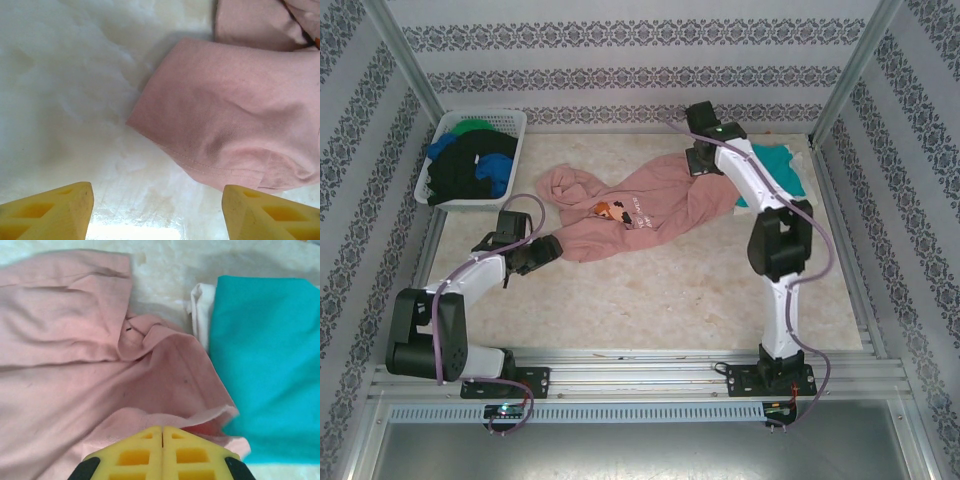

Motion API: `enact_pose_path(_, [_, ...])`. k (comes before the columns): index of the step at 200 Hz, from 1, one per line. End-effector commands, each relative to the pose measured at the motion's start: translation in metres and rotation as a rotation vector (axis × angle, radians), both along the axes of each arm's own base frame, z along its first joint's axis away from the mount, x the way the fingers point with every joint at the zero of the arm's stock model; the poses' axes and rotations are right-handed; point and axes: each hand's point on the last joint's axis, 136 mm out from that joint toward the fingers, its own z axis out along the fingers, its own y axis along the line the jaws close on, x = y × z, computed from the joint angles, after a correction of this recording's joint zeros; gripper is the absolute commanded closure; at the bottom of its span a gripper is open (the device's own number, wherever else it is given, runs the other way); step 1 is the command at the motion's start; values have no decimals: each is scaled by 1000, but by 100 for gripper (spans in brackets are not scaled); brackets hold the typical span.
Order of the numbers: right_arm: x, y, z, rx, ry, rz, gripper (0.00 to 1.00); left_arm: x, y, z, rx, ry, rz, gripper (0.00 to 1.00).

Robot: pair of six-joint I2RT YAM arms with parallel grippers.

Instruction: Fold and stack the t-shirts

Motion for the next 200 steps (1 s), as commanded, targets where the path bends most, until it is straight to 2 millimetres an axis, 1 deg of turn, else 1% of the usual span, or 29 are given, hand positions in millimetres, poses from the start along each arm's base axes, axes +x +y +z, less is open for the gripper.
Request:
enact_pose_path(1, [-19,-11,16,33,-59,-32,99,5,-4,-4,-13,8,-36,28])
enact_pose_path(5, [-25,-10,14,45,-61,-30,99,7,-6,-6,-20,15,-46,28])
enact_pose_path(6, [-25,-10,17,51,-69,-30,99,7,-7,-7,-21,16,-47,28])
enact_pose_path(9, [-30,-10,16,61,-72,-28,99,9,-9,-7,-29,16,-55,28])
enact_pose_path(11, [-31,-10,19,72,-80,-28,99,11,-11,-8,-32,16,-60,28])
enact_pose_path(24, [-49,-9,17,125,-89,-27,99,21,-26,-10,-52,8,-104,28])
enact_pose_path(35, [-63,-12,16,156,-96,-38,99,29,-36,-13,-43,16,-136,28])
enact_pose_path(45, [-76,-15,14,185,-104,-50,100,33,-42,-20,-35,40,-155,28])
enact_pose_path(54, [-86,-18,14,205,-116,-58,100,35,-43,-26,-36,57,-153,32])
enact_pose_path(70, [-106,-22,11,237,-125,-67,100,40,-43,-29,-31,48,-153,40])
enact_pose_path(76, [-112,-25,12,246,-131,-73,100,42,-44,-29,-34,44,-159,48])
enact_pose_path(83, [-119,-29,13,258,-142,-80,100,43,-47,-28,-45,48,-174,63])
enact_pose_path(88, [-125,-30,14,269,-149,-83,100,44,-48,-27,-48,53,-183,72])
enact_pose_path(98, [-134,-36,17,294,-169,-96,100,44,-51,-23,-59,53,-199,85])
enact_pose_path(105, [-141,-39,22,315,-186,-101,100,45,-51,-15,-68,34,-202,92])
enact_pose_path(112, [-147,-41,29,335,-210,-100,100,48,-51,-2,-77,4,-201,100])
enact_pose_path(118, [-152,-43,35,346,-232,-100,100,51,-49,11,-85,-24,-197,100])
enact_pose_path(133, [-163,-49,52,365,-295,-98,100,55,-42,51,-72,-114,-181,100])
enact_pose_path(154, [-174,-55,66,374,-333,-102,100,49,-34,98,-31,-199,-165,100])
enact_pose_path(166, [-180,-52,77,399,-350,-82,100,43,-31,127,-24,-244,-155,100])
enact_pose_path(174, [-184,-49,90,422,-376,-66,100,39,-26,149,-13,-290,-137,100])
enact_pose_path(182, [-188,-47,107,442,-412,-51,100,33,-20,175,7,-345,-112,100])
enact_pose_path(195, [-196,-46,138,471,-481,-30,100,20,-9,227,47,-462,-69,100])
enact_pose_path(200, [-200,-45,153,484,-507,-15,100,15,-5,248,60,-510,-55,100])
